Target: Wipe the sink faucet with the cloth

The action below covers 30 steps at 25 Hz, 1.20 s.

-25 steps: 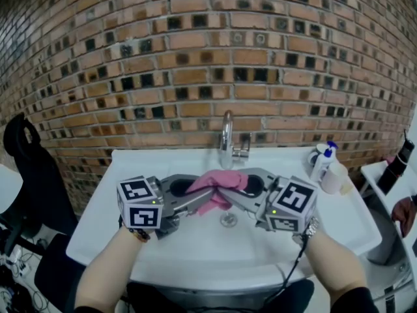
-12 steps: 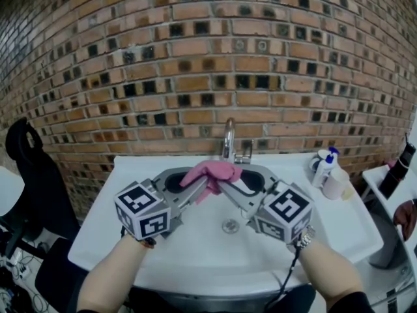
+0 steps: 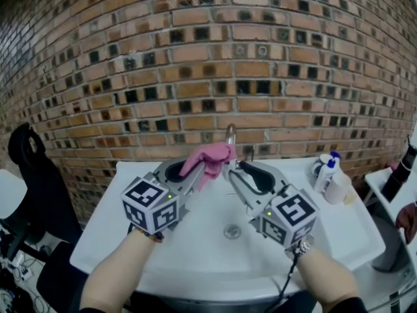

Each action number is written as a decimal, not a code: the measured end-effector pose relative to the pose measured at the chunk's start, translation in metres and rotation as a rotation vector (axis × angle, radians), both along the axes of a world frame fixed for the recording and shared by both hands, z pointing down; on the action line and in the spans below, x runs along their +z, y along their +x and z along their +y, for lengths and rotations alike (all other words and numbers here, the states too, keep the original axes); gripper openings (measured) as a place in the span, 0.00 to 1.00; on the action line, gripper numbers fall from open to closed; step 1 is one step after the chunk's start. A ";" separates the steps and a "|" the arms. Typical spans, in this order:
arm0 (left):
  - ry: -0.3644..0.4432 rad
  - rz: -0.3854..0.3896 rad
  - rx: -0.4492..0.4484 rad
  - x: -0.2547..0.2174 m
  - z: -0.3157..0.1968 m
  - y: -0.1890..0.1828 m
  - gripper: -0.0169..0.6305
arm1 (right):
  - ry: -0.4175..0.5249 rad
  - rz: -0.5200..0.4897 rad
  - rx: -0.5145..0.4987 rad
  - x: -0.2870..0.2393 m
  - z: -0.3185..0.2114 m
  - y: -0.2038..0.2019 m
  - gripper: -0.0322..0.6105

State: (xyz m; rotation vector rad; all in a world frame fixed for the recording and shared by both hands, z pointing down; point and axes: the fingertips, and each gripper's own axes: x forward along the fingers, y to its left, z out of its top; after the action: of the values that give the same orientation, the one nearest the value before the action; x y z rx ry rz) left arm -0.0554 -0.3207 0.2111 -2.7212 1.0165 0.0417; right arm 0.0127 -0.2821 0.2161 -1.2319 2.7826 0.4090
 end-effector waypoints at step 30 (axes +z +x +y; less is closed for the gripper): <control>-0.032 -0.042 -0.046 -0.014 -0.102 0.041 0.12 | 0.044 -0.148 0.226 -0.025 -0.041 0.042 0.17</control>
State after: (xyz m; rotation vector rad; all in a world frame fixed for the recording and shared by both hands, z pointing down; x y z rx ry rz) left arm -0.0144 -0.4227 0.1970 -2.7138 1.0760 -0.0390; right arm 0.0550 -0.3233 0.1909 -1.5063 2.5085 0.3749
